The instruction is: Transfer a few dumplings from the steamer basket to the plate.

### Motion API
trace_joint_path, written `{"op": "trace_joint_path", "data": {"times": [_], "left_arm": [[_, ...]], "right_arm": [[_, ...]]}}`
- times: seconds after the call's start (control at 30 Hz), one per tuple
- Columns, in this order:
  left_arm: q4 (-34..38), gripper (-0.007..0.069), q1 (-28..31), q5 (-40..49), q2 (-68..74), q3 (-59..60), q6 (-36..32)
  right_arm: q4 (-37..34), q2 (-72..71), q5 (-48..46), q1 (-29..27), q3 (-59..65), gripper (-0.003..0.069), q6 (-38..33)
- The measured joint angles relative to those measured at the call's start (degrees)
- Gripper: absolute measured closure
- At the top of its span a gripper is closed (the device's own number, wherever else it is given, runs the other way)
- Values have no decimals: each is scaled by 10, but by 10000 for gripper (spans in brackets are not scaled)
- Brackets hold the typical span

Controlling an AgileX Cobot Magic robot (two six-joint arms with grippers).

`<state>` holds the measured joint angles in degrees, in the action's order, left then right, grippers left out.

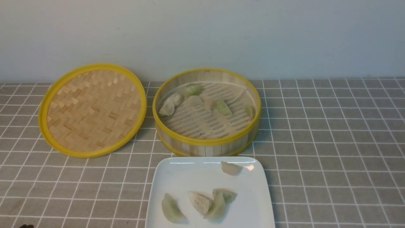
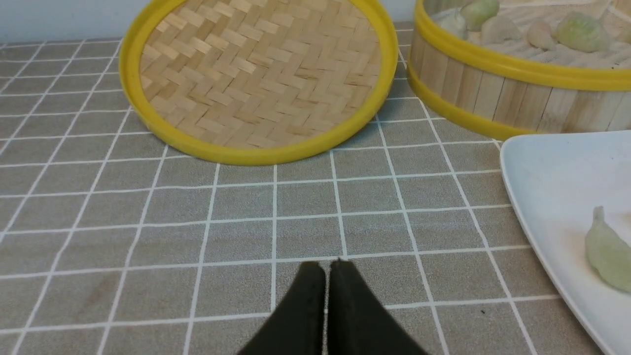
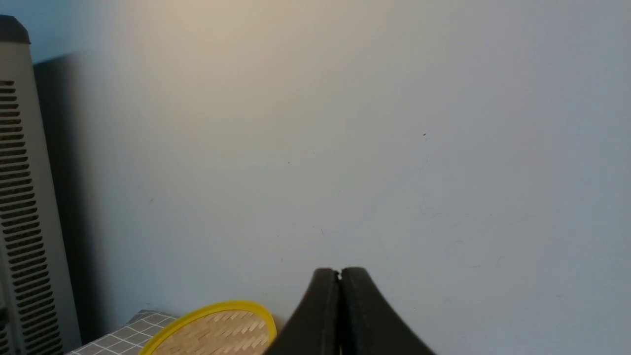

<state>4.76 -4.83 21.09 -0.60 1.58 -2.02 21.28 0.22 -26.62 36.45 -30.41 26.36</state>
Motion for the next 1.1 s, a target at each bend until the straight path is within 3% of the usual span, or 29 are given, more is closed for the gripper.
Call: {"op": "trace_joint_path", "data": {"times": [0.8,0.93,1.1], "left_arm": [[0,629,0,1,0,0,0],[0,629,0,1,0,0,0],[0,629,0,1,0,0,0]], "right_arm": [[-10,0,0,0,0,672,-2],[-56,0,0,0,0,672,-40],[-143,0,0,0,0,672,-139]]}}
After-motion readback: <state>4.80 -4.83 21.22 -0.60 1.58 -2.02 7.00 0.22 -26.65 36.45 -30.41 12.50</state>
